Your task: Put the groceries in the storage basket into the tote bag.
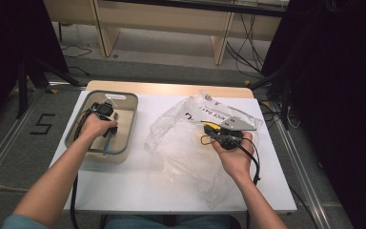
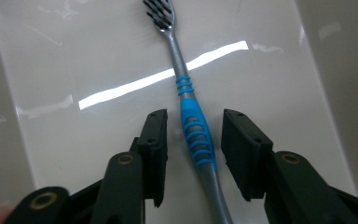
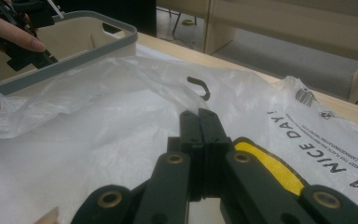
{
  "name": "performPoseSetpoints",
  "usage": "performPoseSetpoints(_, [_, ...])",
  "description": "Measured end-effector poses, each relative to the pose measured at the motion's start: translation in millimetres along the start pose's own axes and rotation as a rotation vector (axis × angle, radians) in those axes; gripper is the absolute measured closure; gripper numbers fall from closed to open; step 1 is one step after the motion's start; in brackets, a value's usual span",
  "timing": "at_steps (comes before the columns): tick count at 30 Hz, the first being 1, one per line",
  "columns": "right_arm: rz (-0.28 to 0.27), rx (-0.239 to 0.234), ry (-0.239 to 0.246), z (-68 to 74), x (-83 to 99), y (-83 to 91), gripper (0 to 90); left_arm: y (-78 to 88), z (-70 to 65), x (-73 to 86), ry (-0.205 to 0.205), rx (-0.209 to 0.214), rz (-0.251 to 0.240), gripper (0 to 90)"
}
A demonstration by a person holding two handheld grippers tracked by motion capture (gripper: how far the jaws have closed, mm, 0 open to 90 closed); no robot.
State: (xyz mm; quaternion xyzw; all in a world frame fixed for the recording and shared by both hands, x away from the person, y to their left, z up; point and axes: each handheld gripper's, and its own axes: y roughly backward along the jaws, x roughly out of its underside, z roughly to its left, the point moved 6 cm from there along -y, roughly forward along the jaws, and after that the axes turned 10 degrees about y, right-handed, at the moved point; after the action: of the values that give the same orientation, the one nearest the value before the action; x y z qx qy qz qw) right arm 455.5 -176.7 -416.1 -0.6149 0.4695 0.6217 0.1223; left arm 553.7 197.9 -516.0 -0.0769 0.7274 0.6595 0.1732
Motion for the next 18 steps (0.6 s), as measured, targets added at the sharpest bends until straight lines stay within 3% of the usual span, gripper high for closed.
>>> performPoseSetpoints(18, [-0.001, -0.003, -0.004, 0.6, 0.0, 0.1, 90.0, -1.4, -3.3, -3.7, 0.025, -0.014, 0.038, 75.1])
